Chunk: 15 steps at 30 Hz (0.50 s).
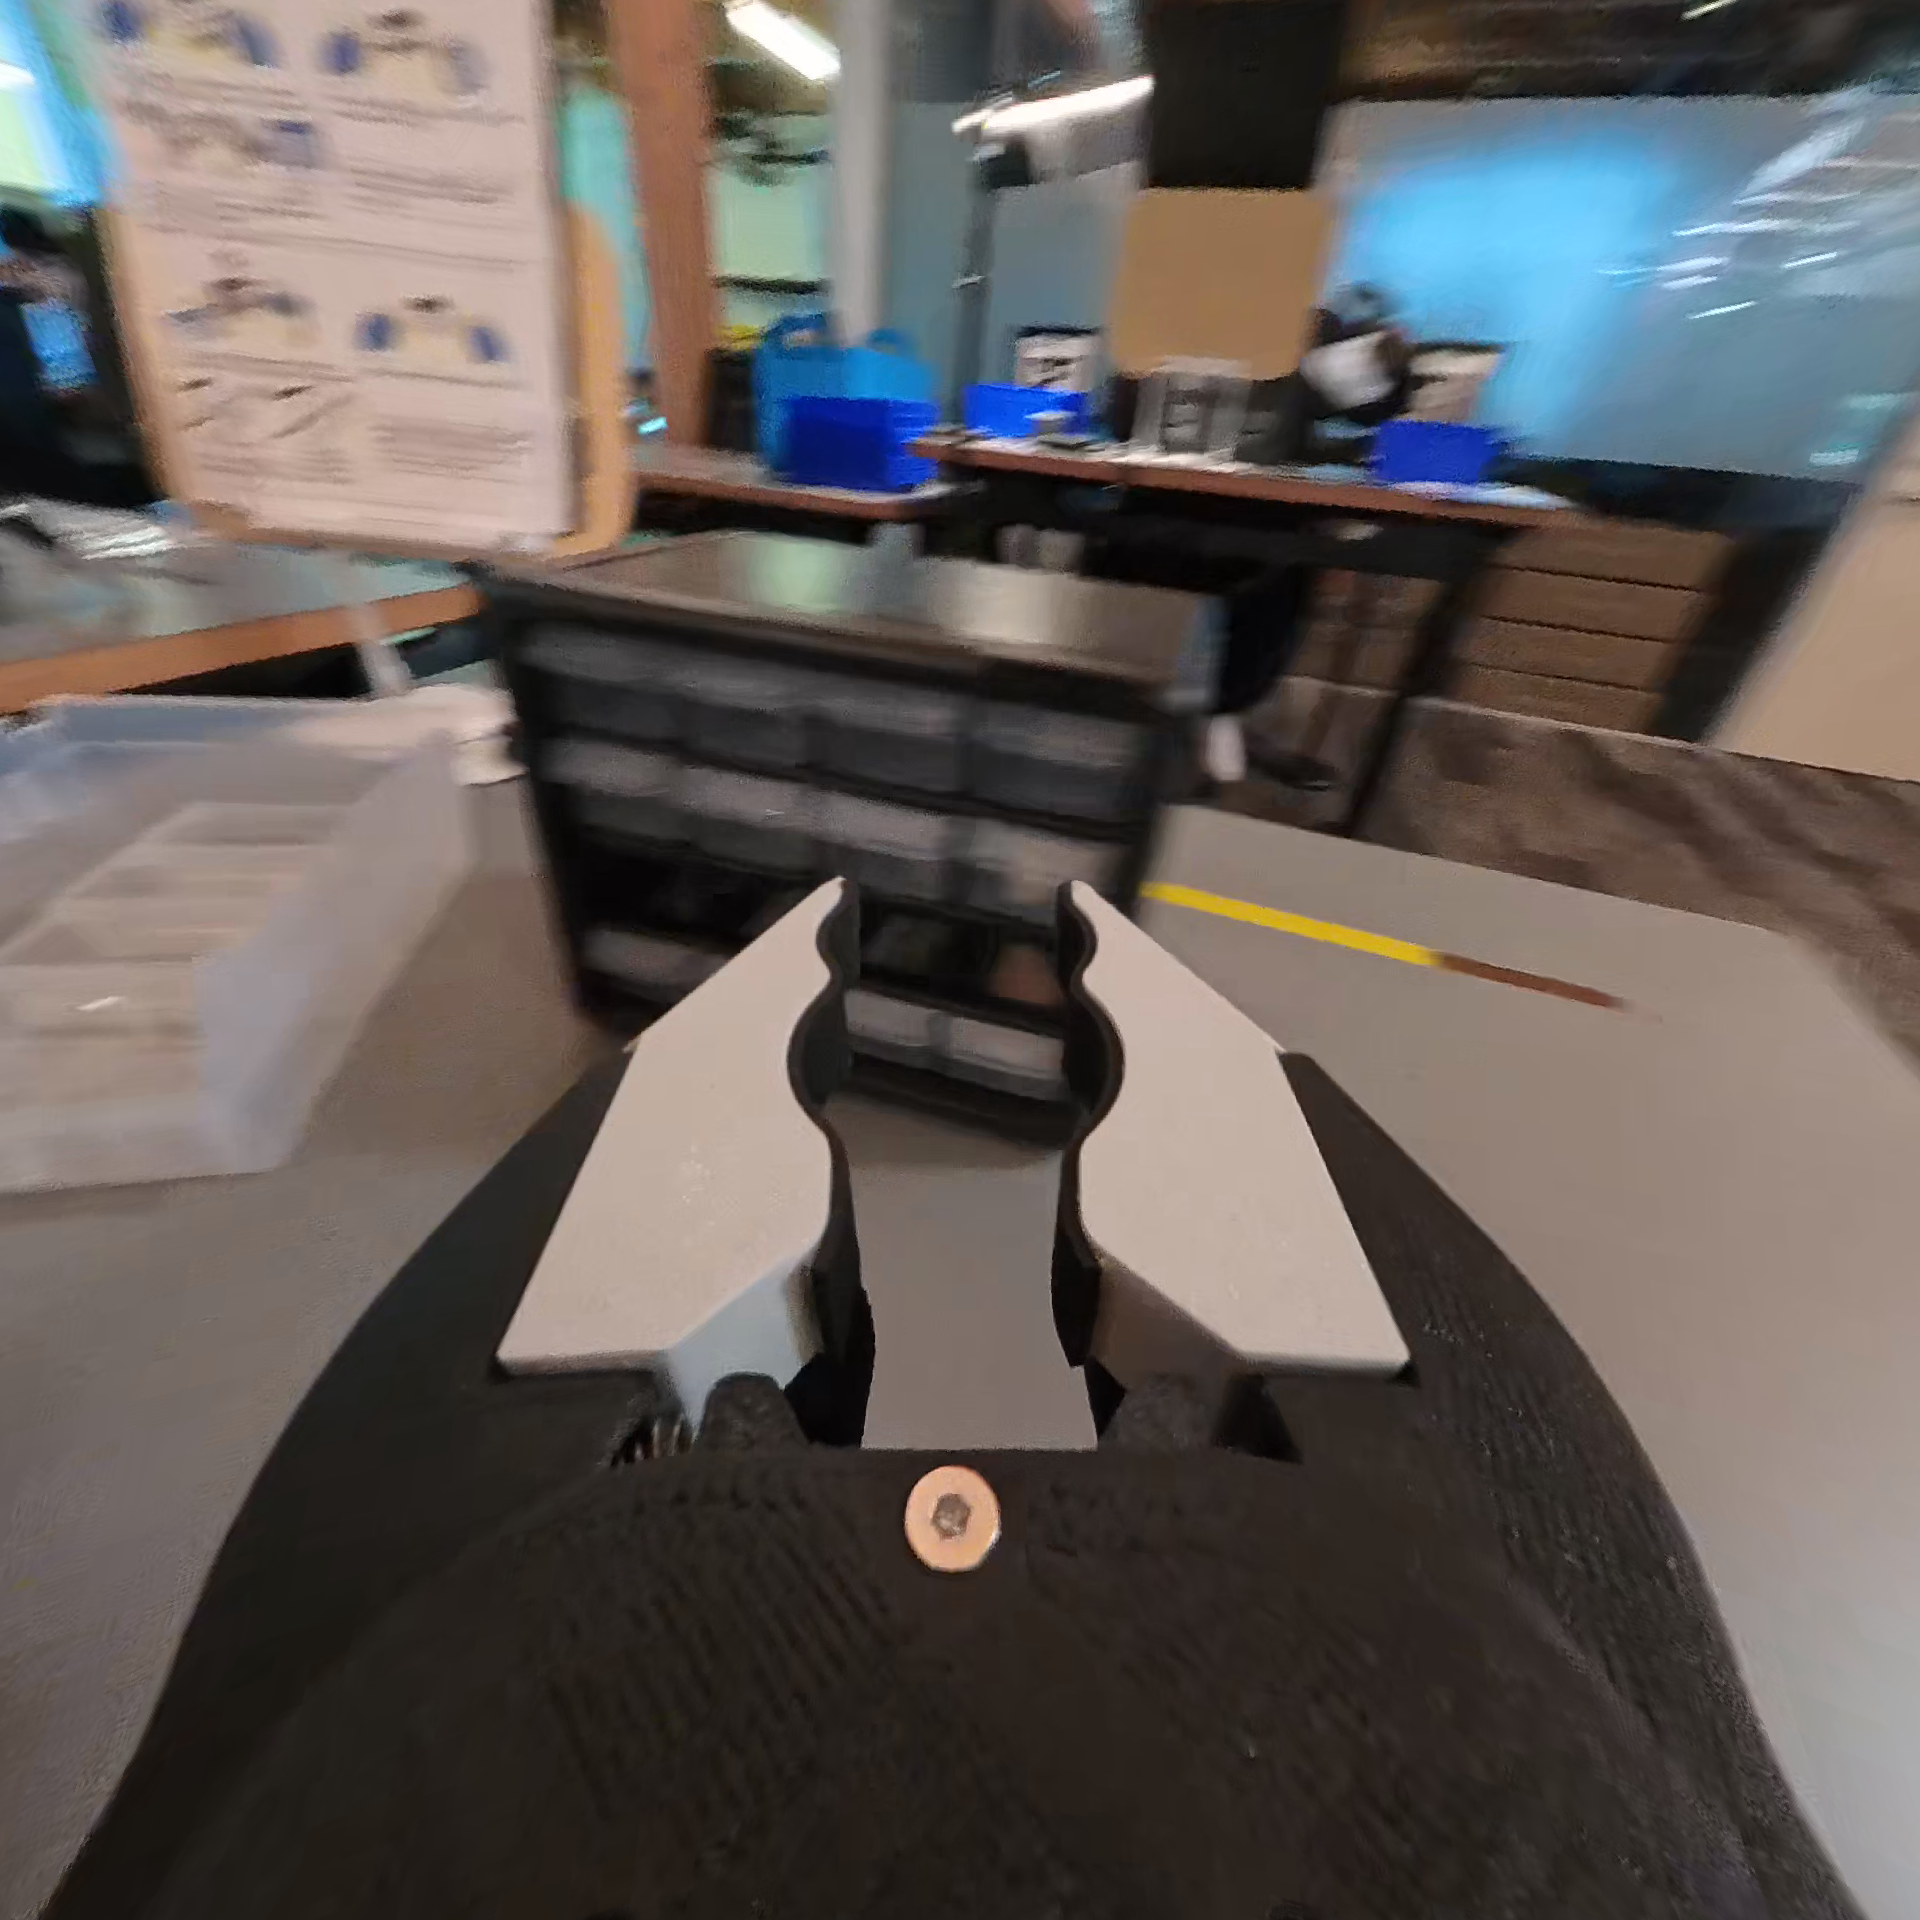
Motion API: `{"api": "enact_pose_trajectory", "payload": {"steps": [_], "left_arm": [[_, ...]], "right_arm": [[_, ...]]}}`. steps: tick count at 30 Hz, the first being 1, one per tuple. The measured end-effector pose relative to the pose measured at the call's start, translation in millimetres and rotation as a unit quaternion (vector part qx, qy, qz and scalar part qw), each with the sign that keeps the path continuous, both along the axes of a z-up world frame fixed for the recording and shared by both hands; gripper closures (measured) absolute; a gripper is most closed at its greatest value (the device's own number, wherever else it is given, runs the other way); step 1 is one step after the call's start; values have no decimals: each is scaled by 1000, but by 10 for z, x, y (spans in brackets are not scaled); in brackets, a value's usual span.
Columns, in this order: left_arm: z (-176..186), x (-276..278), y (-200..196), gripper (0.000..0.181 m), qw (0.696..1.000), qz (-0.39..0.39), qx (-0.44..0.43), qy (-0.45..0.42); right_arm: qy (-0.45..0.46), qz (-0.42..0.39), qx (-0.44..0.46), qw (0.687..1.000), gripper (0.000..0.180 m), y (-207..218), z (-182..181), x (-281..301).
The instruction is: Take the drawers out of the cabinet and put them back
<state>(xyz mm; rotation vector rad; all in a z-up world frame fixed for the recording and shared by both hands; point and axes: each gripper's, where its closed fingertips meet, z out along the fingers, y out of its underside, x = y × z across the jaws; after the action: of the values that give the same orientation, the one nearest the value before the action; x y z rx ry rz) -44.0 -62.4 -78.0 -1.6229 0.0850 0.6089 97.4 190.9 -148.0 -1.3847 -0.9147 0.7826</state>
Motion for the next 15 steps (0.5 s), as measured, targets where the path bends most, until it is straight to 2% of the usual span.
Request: {"api": "enact_pose_trajectory", "payload": {"steps": [2,4,7,11,15], "left_arm": [[68,332,356,177,998,-59,-2,7],[93,692,725,177,993,-118,-14,16],[45,1276,1266,177,978,-199,-45,30],[-109,2111,1890,178,947,-308,-83,26],[-399,2857,2402,176,911,-392,-125,14]], "right_arm": [[24,-86,20,996,143,385,121,600],[26,-178,44,983,144,742,97,1216],[-1,-277,19,961,144,1195,-260,2038],[42,-354,-15,934,144,1552,-638,2849],[117,-401,6,909,142,1633,-543,3257]]}}
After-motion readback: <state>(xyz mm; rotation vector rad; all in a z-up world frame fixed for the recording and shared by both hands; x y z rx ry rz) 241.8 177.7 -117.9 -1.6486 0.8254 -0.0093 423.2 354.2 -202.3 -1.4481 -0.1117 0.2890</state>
